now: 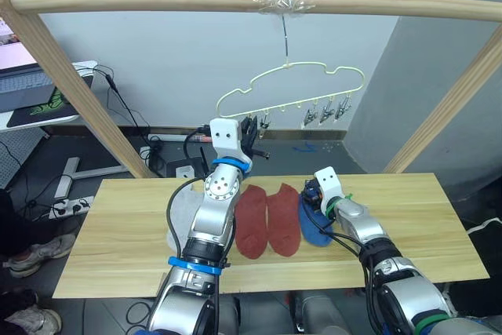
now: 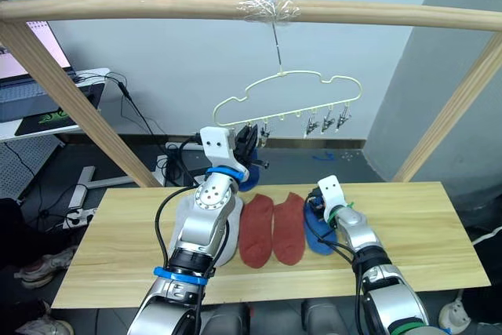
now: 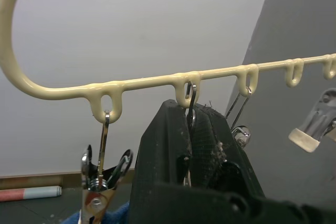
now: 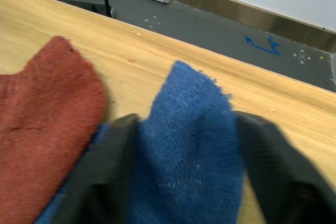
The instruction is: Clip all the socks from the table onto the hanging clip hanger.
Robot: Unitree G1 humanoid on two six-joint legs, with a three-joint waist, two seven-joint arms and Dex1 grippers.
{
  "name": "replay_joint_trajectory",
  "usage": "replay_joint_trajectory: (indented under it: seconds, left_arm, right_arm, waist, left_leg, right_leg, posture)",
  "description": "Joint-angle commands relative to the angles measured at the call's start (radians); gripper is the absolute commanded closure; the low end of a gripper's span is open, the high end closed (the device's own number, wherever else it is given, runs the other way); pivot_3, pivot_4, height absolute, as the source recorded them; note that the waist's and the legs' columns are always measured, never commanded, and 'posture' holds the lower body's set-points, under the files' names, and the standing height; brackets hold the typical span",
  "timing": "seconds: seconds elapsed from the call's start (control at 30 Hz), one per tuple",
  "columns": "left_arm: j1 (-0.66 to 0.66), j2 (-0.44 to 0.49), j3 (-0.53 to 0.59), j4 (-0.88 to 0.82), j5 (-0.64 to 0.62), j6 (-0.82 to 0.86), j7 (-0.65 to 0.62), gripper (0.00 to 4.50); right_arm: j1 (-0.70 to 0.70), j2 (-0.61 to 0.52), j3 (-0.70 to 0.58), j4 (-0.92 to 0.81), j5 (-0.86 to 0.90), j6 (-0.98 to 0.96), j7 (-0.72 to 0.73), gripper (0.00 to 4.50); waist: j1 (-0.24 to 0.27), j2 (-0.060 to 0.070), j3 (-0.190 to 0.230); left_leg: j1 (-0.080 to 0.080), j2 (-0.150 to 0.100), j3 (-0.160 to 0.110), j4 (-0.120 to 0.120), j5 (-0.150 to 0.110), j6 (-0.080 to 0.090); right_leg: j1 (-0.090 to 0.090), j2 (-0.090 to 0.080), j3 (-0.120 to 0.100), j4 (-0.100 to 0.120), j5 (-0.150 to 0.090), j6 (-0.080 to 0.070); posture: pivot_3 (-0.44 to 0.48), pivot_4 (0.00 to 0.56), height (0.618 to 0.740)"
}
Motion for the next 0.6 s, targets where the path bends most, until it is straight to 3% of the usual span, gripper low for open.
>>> replay_joint_trajectory:
  seconds: [0.03, 0.17, 0.4, 0.6]
  left_arm:
    - [-0.014, 0.002, 0.017, -0.051, -0.028, 0.003, -0.013, 4.44]
    - [-0.023, 0.016, 0.04, -0.071, -0.108, 0.06, -0.087, 4.44]
    - [-0.039, 0.059, 0.113, -0.163, -0.35, 0.312, -0.245, 4.44]
    - [-0.057, 0.088, 0.156, -0.216, -0.501, 0.498, -0.304, 4.44]
  right_arm:
    - [0.024, -0.012, -0.013, -0.008, 0.0, -0.004, 0.01, 2.96]
    - [0.061, -0.035, 0.017, -0.129, -0.018, -0.02, 0.057, 4.43]
    - [0.105, -0.106, 0.119, -0.578, -0.059, 0.024, 0.186, 4.5]
    - [0.053, -0.076, 0.193, -0.711, -0.096, 0.092, 0.207, 4.5]
  waist:
    - [0.0, 0.0, 0.0]
    - [-0.001, 0.0, 0.0]
    - [-0.02, 0.002, 0.001]
    - [-0.023, 0.002, 0.001]
  left_leg:
    - [0.0, 0.0, 0.0, 0.0, 0.0, 0.0]
    - [0.0, 0.0, 0.0, 0.0, 0.0, 0.0]
    - [-0.002, 0.0, 0.0, 0.0, 0.0, 0.0]
    - [-0.001, 0.0, -0.001, 0.0, 0.0, 0.0]
  right_leg:
    - [0.0, 0.0, 0.0, 0.0, 0.0, 0.0]
    - [0.0, 0.0, 0.0, 0.001, 0.0, 0.0]
    - [-0.002, 0.0, 0.0, 0.001, 0.0, 0.0]
    - [-0.002, 0.001, -0.001, 0.001, 0.0, 0.0]
  posture:
    - [-0.003, 0.157, 0.737]
    - [-0.008, 0.155, 0.737]
    - [-0.016, 0.156, 0.737]
    - [-0.027, 0.152, 0.737]
